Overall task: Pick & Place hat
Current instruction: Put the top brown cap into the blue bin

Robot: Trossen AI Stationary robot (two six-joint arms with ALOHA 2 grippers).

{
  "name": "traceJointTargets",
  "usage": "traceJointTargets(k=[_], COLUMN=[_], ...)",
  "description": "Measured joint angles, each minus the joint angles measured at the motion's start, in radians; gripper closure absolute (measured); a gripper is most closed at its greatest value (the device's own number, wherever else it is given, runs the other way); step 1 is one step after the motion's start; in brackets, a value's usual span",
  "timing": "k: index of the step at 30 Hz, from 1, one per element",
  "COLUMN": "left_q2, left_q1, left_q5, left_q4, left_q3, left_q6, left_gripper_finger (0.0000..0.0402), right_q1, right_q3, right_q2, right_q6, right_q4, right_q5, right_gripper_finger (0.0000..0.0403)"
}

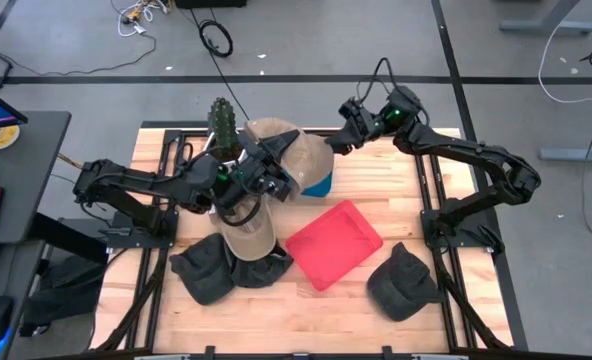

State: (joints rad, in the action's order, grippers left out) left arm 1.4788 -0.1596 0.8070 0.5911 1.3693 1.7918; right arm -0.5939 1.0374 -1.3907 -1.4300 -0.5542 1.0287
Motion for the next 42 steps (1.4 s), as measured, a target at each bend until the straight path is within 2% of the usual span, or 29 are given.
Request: traceJointTargets(k=[3, 6, 10, 13, 14, 23, 34, 42], left_q2=[0.0, 0.0, 0.0, 0.0, 0.0, 0.0, 0.0, 0.0], left_q1=[0.0, 0.0, 0.0, 0.0, 0.0, -0.001, -0.001, -0.001], left_q5=[0.0, -0.001, 0.0, 0.0, 0.001, 0.013, 0.193, 0.279], left_q4=[0.0, 0.0, -0.003, -0.009, -0.013, -0.021, -0.018, -0.037], left_q3=[0.0, 0.0, 0.0, 0.0, 0.0, 0.0, 0.0, 0.0], left_q6=[-0.001, -0.019, -0.032, -0.059, -0.077, -0.142, -0.167, -0.263], left_gripper_finger=[0.0396, 0.0395, 0.0392, 0.0392, 0.0389, 0.0322, 0.0219, 0.0189], right_q1=[0.0, 0.0, 0.0, 0.0, 0.0, -0.009, -0.088, -0.151], right_q3=[0.0, 0.0, 0.0, 0.0, 0.0, 0.0, 0.0, 0.0], right_q2=[0.0, 0.0, 0.0, 0.0, 0.001, 0.004, 0.06, 0.112], right_q6=[-0.013, -0.028, -0.024, -0.002, 0.009, 0.027, -0.012, -0.025], right_q4=[-0.041, -0.063, -0.084, -0.105, -0.111, -0.116, -0.117, -0.117], right_q5=[-0.009, -0.026, -0.027, -0.027, -0.027, -0.026, 0.019, 0.021], right_gripper_finger=[0.0141, 0.0184, 0.0278, 0.0367, 0.0383, 0.0396, 0.0396, 0.0396])
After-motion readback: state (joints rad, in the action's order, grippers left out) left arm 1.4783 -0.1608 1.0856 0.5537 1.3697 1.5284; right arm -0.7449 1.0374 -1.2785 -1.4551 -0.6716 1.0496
